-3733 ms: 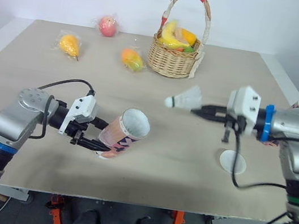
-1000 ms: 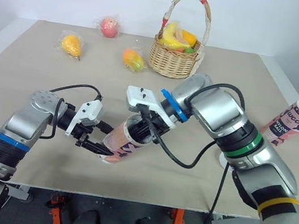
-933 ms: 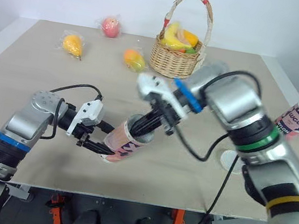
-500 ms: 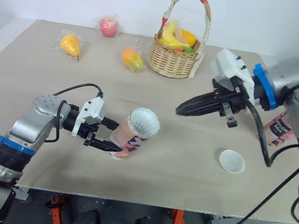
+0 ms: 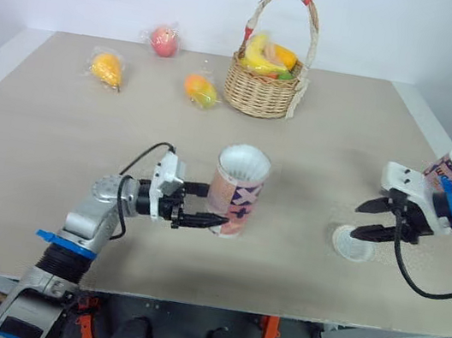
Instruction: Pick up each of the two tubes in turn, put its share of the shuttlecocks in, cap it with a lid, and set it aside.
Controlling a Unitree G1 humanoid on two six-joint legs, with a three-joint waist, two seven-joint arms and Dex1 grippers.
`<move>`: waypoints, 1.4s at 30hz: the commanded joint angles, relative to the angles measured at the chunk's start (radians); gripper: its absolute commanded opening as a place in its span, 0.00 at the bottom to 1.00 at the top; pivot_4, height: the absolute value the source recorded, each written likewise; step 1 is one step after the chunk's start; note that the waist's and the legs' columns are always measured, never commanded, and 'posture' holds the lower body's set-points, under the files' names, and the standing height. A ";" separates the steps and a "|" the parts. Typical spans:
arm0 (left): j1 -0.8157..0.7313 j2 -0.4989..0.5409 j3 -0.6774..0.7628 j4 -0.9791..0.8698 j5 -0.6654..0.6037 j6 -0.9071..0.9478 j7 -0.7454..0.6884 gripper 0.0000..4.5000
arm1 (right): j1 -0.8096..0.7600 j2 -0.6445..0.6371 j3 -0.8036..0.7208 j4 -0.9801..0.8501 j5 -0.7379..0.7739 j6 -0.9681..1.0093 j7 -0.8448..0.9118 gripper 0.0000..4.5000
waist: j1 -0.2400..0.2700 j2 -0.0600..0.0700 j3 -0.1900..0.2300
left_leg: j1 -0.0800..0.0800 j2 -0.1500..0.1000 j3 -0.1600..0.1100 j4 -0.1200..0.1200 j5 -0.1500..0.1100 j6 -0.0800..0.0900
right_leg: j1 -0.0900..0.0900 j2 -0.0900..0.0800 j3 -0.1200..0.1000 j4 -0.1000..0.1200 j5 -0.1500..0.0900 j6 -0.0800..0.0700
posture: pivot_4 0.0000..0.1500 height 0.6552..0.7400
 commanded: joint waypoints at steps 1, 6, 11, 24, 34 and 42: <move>-0.037 -0.030 -0.015 0.101 0.062 -0.121 0.020 0.65 | -0.028 0.024 -0.014 0.087 -0.052 -0.056 0.013 0.73 | -0.001 0.000 0.000 | 0.000 0.000 0.000 0.000 0.000 0.000 | 0.000 0.000 0.001 0.000 0.001 0.000 | 1.00 0.97; -0.076 -0.096 -0.009 0.259 0.105 -0.252 0.059 0.65 | -0.075 0.095 -0.019 0.237 -0.118 -0.092 -0.022 0.73 | -0.001 0.000 0.000 | 0.001 -0.001 0.000 0.001 0.002 0.000 | 0.000 0.000 0.003 0.000 0.004 0.002 | 1.00 0.97; -0.057 -0.116 -0.021 0.311 0.115 -0.311 0.036 0.65 | -0.132 0.157 -0.009 0.369 -0.177 -0.102 -0.036 0.73 | 0.000 0.000 0.000 | 0.000 -0.001 0.001 0.001 0.002 0.000 | 0.000 0.000 0.004 0.000 0.004 0.002 | 1.00 0.97; -0.026 -0.107 -0.011 0.321 0.096 -0.285 0.035 0.65 | -0.084 0.144 -0.020 0.274 -0.213 -0.178 0.059 0.01 | -0.001 0.001 -0.001 | 0.005 -0.001 0.000 0.000 0.002 0.000 | 0.004 0.000 0.003 0.000 0.004 0.000 | 1.00 0.97; -0.030 -0.096 -0.040 0.332 0.120 -0.268 -0.005 0.65 | -0.166 0.077 -0.078 -0.348 0.120 0.088 0.108 0.01 | -0.001 0.005 -0.003 | 0.008 -0.001 -0.001 -0.002 0.002 0.000 | 0.006 0.001 0.003 0.000 0.002 0.002 | 1.00 0.97; -0.068 -0.079 -0.057 0.353 0.123 -0.229 -0.065 0.65 | -0.446 0.144 0.009 -0.459 0.233 0.134 0.108 0.01 | 0.000 0.003 -0.004 | 0.007 -0.001 -0.001 -0.003 0.000 -0.003 | 0.006 0.001 0.001 -0.001 -0.001 0.000 | 1.00 0.97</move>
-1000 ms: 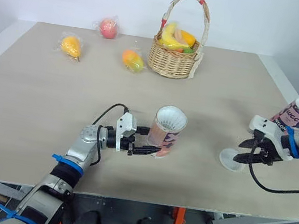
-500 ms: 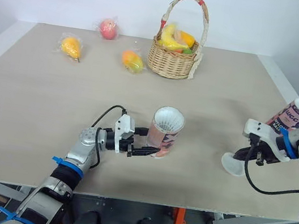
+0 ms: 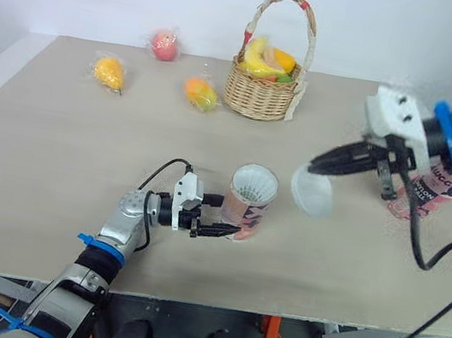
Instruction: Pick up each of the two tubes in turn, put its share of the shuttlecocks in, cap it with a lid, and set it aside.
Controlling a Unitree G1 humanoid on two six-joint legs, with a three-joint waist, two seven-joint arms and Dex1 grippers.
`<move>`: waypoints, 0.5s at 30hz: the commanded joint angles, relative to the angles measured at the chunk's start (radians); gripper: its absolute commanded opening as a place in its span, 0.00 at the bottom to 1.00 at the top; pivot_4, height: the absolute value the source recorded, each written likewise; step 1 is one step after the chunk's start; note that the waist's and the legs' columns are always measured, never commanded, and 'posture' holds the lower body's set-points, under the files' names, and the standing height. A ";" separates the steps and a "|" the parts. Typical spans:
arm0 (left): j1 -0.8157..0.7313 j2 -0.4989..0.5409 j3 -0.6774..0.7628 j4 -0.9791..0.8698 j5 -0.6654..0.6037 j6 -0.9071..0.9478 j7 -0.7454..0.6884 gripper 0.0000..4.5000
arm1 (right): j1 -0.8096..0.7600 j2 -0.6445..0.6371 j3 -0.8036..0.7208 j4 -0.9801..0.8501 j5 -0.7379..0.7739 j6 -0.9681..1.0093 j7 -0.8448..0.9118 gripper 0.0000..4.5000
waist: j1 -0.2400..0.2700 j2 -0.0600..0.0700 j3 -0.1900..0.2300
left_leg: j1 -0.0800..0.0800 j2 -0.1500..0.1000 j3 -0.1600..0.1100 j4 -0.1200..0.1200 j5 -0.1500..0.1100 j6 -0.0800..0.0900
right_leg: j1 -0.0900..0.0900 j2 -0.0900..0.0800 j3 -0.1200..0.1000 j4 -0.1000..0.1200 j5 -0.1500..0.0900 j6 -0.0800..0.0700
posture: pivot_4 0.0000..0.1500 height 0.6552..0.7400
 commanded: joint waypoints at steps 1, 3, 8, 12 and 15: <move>0.001 0.024 -0.033 0.046 0.034 0.043 -0.044 0.65 | -0.112 0.040 0.050 0.005 0.011 -0.017 0.042 0.01 | 0.000 0.000 0.000 | 0.000 0.000 0.001 0.000 0.000 0.000 | 0.000 0.000 0.001 0.000 0.000 0.000 | 1.00 0.97; -0.010 0.027 -0.033 0.057 0.035 0.049 -0.058 0.65 | -0.158 0.066 0.099 0.013 0.008 -0.032 0.042 0.01 | 0.000 0.000 0.000 | 0.000 0.000 0.001 0.000 0.000 0.000 | -0.001 0.000 0.000 0.000 0.000 0.000 | 1.00 0.97; -0.036 0.029 -0.028 0.083 0.038 0.048 -0.074 0.65 | -0.228 0.149 0.224 0.060 -0.044 -0.104 0.042 0.01 | 0.000 0.000 0.000 | -0.001 0.000 0.000 0.000 0.000 0.000 | -0.001 0.000 0.000 0.000 -0.001 -0.001 | 1.00 0.97; -0.041 0.028 -0.027 0.093 0.040 0.044 -0.080 0.65 | -0.267 0.218 0.281 0.128 -0.089 -0.153 0.042 0.01 | 0.000 0.000 0.000 | -0.001 0.000 0.000 0.000 0.000 0.000 | -0.002 0.000 0.000 0.000 0.000 -0.001 | 1.00 0.97; -0.038 0.028 -0.027 0.092 0.040 0.041 -0.078 0.65 | -0.285 0.234 0.327 0.168 -0.105 -0.196 0.042 0.01 | 0.000 0.000 0.000 | -0.002 0.000 0.000 0.000 0.000 0.000 | -0.002 0.000 -0.001 0.000 0.000 -0.001 | 1.00 0.97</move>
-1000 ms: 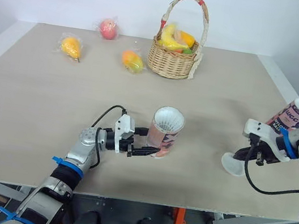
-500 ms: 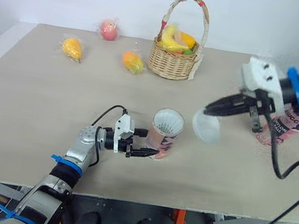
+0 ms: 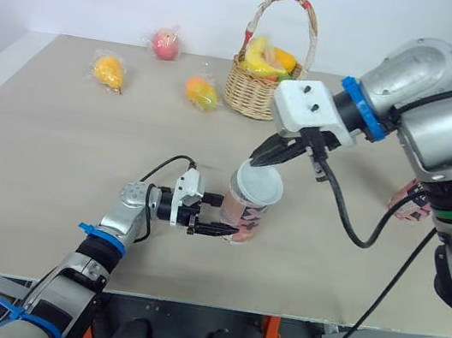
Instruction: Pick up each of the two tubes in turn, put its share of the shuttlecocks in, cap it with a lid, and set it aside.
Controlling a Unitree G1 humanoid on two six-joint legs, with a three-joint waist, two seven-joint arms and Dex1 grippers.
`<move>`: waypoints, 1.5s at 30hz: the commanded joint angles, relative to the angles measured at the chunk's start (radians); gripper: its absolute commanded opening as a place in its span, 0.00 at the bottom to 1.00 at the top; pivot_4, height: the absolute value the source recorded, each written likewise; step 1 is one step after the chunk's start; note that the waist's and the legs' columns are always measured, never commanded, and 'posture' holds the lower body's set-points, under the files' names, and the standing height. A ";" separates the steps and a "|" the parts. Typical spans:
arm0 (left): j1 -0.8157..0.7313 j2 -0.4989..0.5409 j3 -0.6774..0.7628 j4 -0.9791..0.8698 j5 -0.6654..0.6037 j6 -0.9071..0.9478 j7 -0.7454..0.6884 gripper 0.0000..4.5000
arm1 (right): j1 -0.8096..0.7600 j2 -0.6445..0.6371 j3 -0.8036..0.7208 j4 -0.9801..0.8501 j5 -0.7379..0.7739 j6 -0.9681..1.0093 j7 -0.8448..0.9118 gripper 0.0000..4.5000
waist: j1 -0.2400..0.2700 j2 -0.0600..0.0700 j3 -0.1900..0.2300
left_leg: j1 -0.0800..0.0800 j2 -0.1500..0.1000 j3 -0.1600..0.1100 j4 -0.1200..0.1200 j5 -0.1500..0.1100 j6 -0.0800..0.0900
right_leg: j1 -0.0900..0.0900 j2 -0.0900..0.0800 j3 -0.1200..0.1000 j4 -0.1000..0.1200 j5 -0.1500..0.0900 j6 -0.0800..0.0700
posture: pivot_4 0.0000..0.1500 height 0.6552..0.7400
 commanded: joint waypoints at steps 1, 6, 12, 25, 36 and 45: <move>0.024 0.009 -0.020 0.040 0.038 0.018 -0.005 0.65 | -0.047 0.002 0.020 0.037 -0.023 -0.058 0.040 0.01 | 0.000 0.000 0.000 | 0.000 0.000 0.000 0.000 0.000 0.000 | 0.000 0.000 0.000 0.000 0.000 0.000 | 1.00 0.97; 0.035 0.010 -0.019 0.033 0.037 0.017 -0.001 0.65 | -0.062 0.001 0.058 0.068 -0.024 -0.097 0.040 0.01 | 0.000 0.000 0.000 | 0.000 0.000 0.000 0.000 0.000 0.000 | 0.000 0.000 0.000 0.000 0.000 0.000 | 1.00 0.97; 0.035 0.011 -0.017 0.043 0.039 0.012 0.001 0.65 | -0.075 -0.028 0.107 0.050 0.002 -0.115 0.040 0.01 | 0.000 0.000 0.000 | 0.000 0.000 0.000 0.000 0.000 0.000 | 0.000 0.000 0.000 0.000 0.000 0.000 | 1.00 0.97; 0.035 0.014 -0.004 0.043 0.031 0.014 0.013 0.65 | 0.064 0.007 0.035 -0.043 -0.076 -0.162 0.027 0.20 | 0.002 -0.001 -0.001 | 0.000 0.000 -0.001 0.000 -0.002 0.000 | 0.001 0.000 -0.001 0.000 -0.001 -0.003 | 1.00 0.97; 0.031 0.017 0.005 0.046 0.033 0.019 0.010 0.65 | -0.009 0.034 -0.145 -0.003 0.036 0.124 0.040 0.54 | -0.001 -0.001 -0.002 | 0.004 0.002 0.000 0.000 -0.001 0.001 | 0.001 0.001 -0.002 0.001 0.002 -0.004 | 1.00 0.97; 0.024 0.011 0.003 0.053 0.036 0.015 0.011 0.65 | 0.060 0.036 -0.185 -0.081 0.085 0.192 0.040 0.17 | 0.000 -0.001 -0.002 | 0.003 0.002 0.000 0.000 -0.001 0.001 | 0.002 0.001 -0.002 0.001 0.000 -0.002 | 1.00 0.97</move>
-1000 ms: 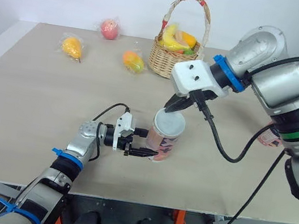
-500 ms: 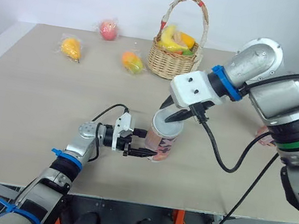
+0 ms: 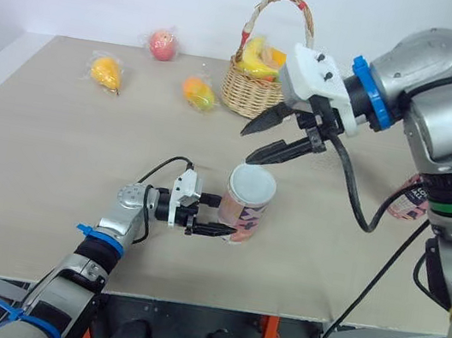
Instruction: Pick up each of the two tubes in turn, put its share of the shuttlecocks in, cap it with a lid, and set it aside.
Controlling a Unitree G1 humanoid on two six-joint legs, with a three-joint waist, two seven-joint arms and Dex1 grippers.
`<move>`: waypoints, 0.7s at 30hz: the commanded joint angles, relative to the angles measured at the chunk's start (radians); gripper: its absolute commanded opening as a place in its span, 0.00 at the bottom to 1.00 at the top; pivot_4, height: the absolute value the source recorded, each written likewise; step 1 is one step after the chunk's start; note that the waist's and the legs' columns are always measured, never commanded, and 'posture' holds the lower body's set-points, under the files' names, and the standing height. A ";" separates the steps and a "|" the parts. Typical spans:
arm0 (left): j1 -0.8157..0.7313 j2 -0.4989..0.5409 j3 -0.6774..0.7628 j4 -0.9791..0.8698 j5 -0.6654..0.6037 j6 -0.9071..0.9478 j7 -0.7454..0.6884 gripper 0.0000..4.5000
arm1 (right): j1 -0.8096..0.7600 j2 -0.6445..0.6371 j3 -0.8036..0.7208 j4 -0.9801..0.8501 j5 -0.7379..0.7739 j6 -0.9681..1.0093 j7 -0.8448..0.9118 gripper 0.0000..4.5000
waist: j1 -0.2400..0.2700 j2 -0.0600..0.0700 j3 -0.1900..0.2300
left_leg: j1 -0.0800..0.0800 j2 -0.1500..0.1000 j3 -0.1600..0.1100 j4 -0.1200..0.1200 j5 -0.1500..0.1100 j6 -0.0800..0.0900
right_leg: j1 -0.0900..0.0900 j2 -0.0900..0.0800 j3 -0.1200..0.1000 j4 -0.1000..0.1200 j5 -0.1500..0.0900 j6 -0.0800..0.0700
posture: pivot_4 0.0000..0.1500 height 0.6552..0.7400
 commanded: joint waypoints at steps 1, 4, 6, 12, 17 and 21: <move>0.019 0.009 -0.013 0.037 0.036 0.017 0.007 0.65 | 0.016 -0.003 -0.039 -0.048 0.014 0.012 0.040 0.05 | 0.000 0.000 0.000 | 0.000 0.000 0.000 0.000 0.000 0.000 | 0.000 0.000 0.000 0.000 0.000 0.000 | 1.00 0.97; 0.022 0.012 -0.013 0.035 0.037 0.016 0.008 0.65 | 0.044 -0.006 -0.035 -0.067 0.014 0.012 0.040 0.01 | 0.000 0.000 0.000 | 0.000 0.000 0.000 0.000 0.000 0.000 | 0.000 0.000 0.000 0.000 0.000 0.000 | 1.00 0.97; 0.025 0.015 -0.012 0.031 0.037 0.016 0.009 0.65 | 0.062 -0.006 -0.034 -0.084 0.018 0.014 0.040 0.01 | 0.000 0.000 0.000 | 0.000 0.000 0.000 0.000 0.000 0.000 | 0.000 0.000 0.000 0.000 0.000 0.000 | 1.00 0.97; 0.026 0.017 -0.011 0.028 0.036 0.021 0.007 0.65 | 0.105 0.013 0.021 -0.096 -0.058 -0.014 0.027 0.01 | 0.000 0.000 0.000 | 0.000 0.000 0.000 0.000 0.000 0.000 | 0.000 0.000 0.000 0.000 0.000 0.000 | 1.00 0.97; 0.025 0.018 -0.010 0.028 0.034 0.024 0.005 0.65 | 0.102 0.061 0.045 -0.041 -0.116 -0.044 0.009 0.01 | 0.000 0.000 0.000 | 0.000 0.000 0.000 0.000 0.000 0.000 | 0.000 0.000 0.000 0.000 0.000 0.000 | 1.00 0.97; 0.028 0.018 -0.009 0.026 0.034 0.023 0.007 0.65 | 0.161 0.071 0.091 -0.015 -0.179 -0.116 0.016 0.01 | 0.000 0.000 -0.001 | 0.001 0.000 0.000 0.000 0.000 0.000 | 0.000 0.000 0.000 0.000 0.000 0.000 | 1.00 0.97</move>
